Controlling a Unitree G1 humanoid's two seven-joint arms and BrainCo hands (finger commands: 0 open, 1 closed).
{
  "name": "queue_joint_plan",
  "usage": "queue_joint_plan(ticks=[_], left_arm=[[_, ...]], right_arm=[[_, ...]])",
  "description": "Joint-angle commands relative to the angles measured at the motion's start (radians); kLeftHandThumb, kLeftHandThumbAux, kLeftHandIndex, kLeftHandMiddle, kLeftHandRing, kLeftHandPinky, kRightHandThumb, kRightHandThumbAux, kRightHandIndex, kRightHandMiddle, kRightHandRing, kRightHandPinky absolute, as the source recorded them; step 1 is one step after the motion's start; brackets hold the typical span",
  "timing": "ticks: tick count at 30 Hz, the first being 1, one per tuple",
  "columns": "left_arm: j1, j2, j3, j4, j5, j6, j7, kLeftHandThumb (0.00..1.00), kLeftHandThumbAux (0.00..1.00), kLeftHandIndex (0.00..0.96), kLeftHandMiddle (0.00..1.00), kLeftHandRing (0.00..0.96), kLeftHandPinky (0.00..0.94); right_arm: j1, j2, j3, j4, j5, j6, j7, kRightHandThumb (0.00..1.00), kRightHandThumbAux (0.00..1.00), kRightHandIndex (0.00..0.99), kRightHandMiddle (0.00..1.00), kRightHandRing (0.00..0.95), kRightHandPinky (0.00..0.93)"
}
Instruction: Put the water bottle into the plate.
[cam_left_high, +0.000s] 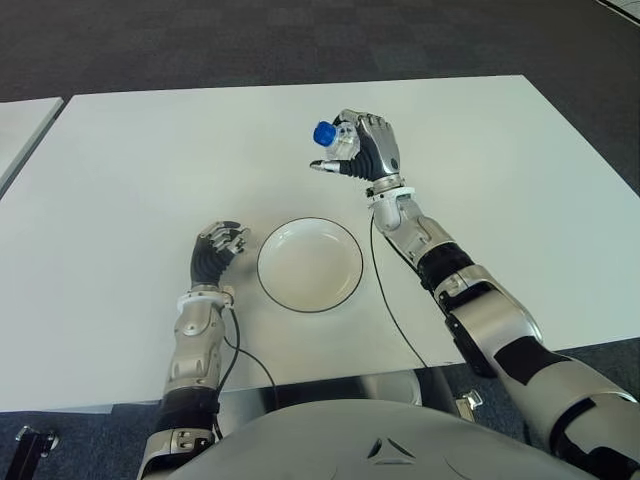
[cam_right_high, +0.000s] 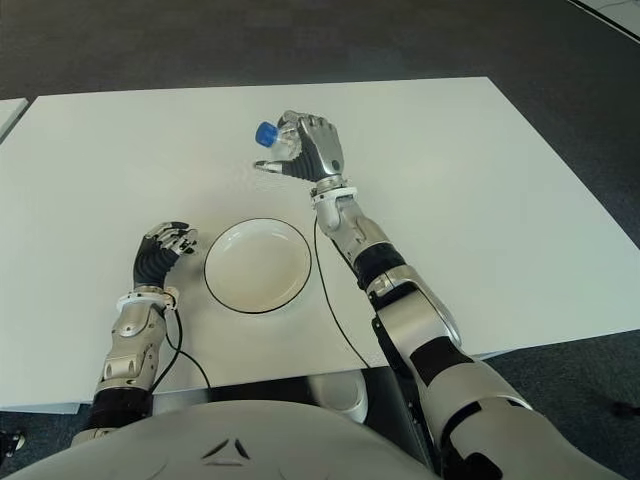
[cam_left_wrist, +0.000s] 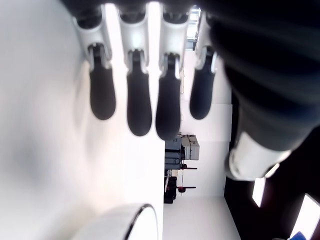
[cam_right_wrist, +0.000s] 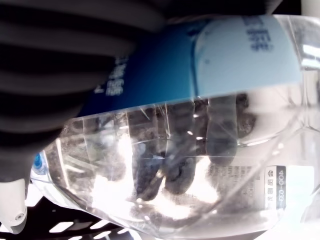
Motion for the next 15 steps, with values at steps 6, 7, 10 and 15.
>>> queue_joint_plan(ticks=[6,7,10,15], left_arm=[[0.045,-0.01,-0.003,0.07,0.005,0.065,0.007,0.706,0.713,0.43,0.551,0.523,0.509],[0.045,-0.01,-0.003,0.073,0.005,0.06,0.006,0.706,0.713,0.43,0.552,0.524,0.51],[0.043,-0.009,-0.003,0.079,0.005,0.055,0.005,0.706,0.713,0.43,0.555,0.525,0.511],[0.042,-0.01,-0.002,0.082,0.002,0.055,0.004,0.706,0.713,0.43,0.56,0.529,0.519]], right_arm=[[0.11,-0.068,0.08,-0.206,-0.09,-0.154,0.033,0.715,0.717,0.44,0.885,0.884,0.875],[0.128,-0.071,0.093,-0.24,-0.1,-0.17,0.041,0.715,0.717,0.44,0.885,0.884,0.875],[0.169,-0.081,0.119,-0.314,-0.115,-0.204,0.073,0.717,0.716,0.44,0.887,0.885,0.877],[0.204,-0.113,0.136,-0.379,-0.106,-0.245,0.173,0.719,0.715,0.44,0.892,0.889,0.886]])
